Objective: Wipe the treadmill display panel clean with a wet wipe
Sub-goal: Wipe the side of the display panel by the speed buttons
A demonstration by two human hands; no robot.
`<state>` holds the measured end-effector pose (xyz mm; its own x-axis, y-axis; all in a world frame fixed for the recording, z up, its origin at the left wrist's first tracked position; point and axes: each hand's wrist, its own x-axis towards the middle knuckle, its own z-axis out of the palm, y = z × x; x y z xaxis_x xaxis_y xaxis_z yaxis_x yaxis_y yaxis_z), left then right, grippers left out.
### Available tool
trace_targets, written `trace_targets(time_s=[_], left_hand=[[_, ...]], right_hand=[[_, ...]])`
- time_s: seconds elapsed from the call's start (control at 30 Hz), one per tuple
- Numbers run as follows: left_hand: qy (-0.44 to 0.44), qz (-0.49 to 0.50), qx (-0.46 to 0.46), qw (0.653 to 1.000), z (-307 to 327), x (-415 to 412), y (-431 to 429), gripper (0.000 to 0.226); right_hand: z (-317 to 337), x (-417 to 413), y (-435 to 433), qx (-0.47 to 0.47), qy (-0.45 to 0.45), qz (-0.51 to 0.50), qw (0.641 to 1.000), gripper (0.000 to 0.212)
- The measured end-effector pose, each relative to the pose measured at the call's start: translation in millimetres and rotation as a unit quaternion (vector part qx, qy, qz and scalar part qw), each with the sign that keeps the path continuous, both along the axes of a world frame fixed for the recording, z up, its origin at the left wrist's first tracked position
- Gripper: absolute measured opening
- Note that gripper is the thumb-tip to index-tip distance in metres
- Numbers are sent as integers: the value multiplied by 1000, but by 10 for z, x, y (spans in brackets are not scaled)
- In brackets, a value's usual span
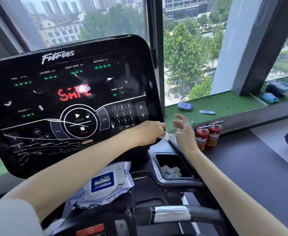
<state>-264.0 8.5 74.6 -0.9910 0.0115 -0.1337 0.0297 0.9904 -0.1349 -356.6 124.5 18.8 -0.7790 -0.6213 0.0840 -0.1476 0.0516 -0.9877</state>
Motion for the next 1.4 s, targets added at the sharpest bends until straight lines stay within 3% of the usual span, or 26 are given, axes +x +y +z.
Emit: trace_targets(time_s=[0.07, 0.1, 0.17, 0.27, 0.37, 0.47, 0.53, 0.6, 0.7, 0.83, 0.93, 1.0, 1.2, 1.27, 1.4], left_hand=[[75, 76, 195, 975, 62, 24, 16, 16], [133, 116, 301, 937, 112, 47, 21, 13], [201, 204, 479, 830, 218, 120, 24, 13], [180, 287, 688, 641, 305, 262, 60, 13], [146, 301, 765, 551, 271, 446, 108, 15], [134, 292, 807, 495, 151, 644, 185, 16], [144, 314, 806, 482, 43, 750, 263, 18], [163, 349, 780, 493, -77, 825, 336, 21], [255, 380, 689, 562, -135, 963, 312, 22], [422, 312, 439, 729, 6, 1139, 31, 16], [411, 193, 276, 847, 62, 1062, -34, 23], [368, 114, 196, 902, 18, 938, 29, 25], [264, -12, 5, 964, -73, 378, 110, 18], [172, -53, -72, 981, -94, 320, 39, 24], [-15, -52, -72, 996, -108, 315, -138, 24]], right_hand=[[57, -23, 56, -13, 3, -25, 1000, 65], [82, -37, 78, -25, -7, -38, 999, 62], [166, -28, 120, -64, -64, -37, 995, 57], [340, 121, 155, -111, -171, 33, 978, 39], [454, 390, 153, -78, -173, 64, 980, 21], [420, 601, 145, -37, -120, 1, 992, 14], [359, 715, 157, -29, -126, -28, 991, 10], [255, 835, 193, -18, -128, -22, 991, 3], [66, 953, 286, 49, -53, -32, 997, 8], [-103, 943, 358, 113, 53, -42, 991, 18], [-98, 913, 305, 134, 65, -24, 989, 32], [-95, 866, 262, 129, 49, -8, 990, 44], [-112, 581, 225, 116, 10, 7, 993, 63], [-100, 498, 218, 107, -1, 14, 994, 67], [-128, 357, 201, 93, -8, 63, 994, 73]])
